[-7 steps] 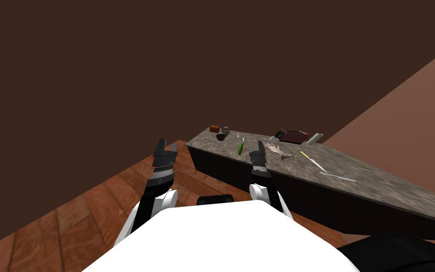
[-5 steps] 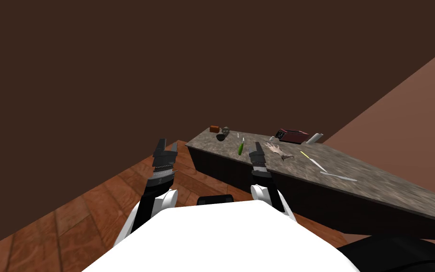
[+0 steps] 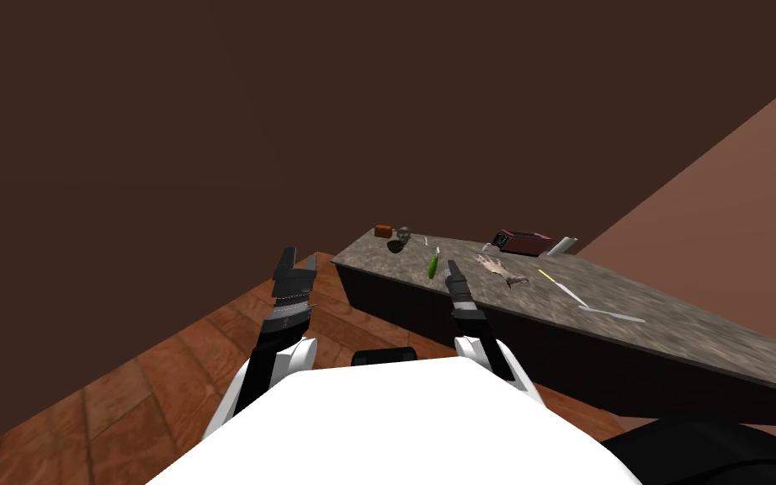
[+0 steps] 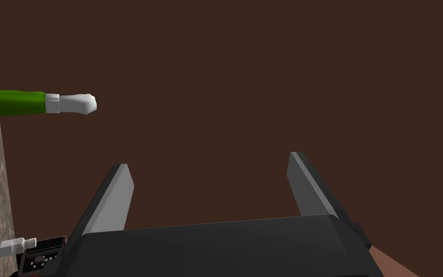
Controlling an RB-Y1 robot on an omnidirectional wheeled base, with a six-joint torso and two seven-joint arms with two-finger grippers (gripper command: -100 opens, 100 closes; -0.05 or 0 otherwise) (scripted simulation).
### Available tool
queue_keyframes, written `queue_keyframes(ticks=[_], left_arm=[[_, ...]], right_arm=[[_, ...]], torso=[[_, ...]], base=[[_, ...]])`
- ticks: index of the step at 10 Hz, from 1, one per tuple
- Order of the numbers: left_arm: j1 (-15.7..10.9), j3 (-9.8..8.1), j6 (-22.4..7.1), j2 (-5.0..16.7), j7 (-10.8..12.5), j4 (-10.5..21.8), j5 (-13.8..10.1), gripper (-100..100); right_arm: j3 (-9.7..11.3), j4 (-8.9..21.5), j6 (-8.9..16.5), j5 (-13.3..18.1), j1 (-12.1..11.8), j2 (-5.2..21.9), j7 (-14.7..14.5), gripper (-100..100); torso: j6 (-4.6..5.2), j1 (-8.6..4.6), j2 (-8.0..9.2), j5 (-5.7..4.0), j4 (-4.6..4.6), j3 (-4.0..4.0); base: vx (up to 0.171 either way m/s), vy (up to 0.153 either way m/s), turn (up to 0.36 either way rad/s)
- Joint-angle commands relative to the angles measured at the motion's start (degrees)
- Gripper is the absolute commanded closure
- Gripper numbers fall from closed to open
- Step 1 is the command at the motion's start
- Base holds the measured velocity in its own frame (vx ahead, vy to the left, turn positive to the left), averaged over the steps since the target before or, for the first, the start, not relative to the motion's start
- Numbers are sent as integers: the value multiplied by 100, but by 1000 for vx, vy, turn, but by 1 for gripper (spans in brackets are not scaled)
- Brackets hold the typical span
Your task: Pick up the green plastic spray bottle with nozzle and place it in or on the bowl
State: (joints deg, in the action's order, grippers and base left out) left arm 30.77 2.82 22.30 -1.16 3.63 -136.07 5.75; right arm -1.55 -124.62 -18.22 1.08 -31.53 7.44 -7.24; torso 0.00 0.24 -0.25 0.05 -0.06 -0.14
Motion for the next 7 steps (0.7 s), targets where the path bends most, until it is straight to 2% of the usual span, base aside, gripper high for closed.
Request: queue_keyframes(ticks=[1,7], left_arm=[[0,0,0,0,0,0,0,0],[0,0,0,0,0,0,0,0]], right_arm=[[-44,171,82,153,-92,108,-214,-100],[-252,713,568,748,-393,367,-954,-100]], torso=[[0,0,0,0,0,0],[0,7,-5,2,-1,-3]], base=[[51,74,-39],[68,90,-41]])
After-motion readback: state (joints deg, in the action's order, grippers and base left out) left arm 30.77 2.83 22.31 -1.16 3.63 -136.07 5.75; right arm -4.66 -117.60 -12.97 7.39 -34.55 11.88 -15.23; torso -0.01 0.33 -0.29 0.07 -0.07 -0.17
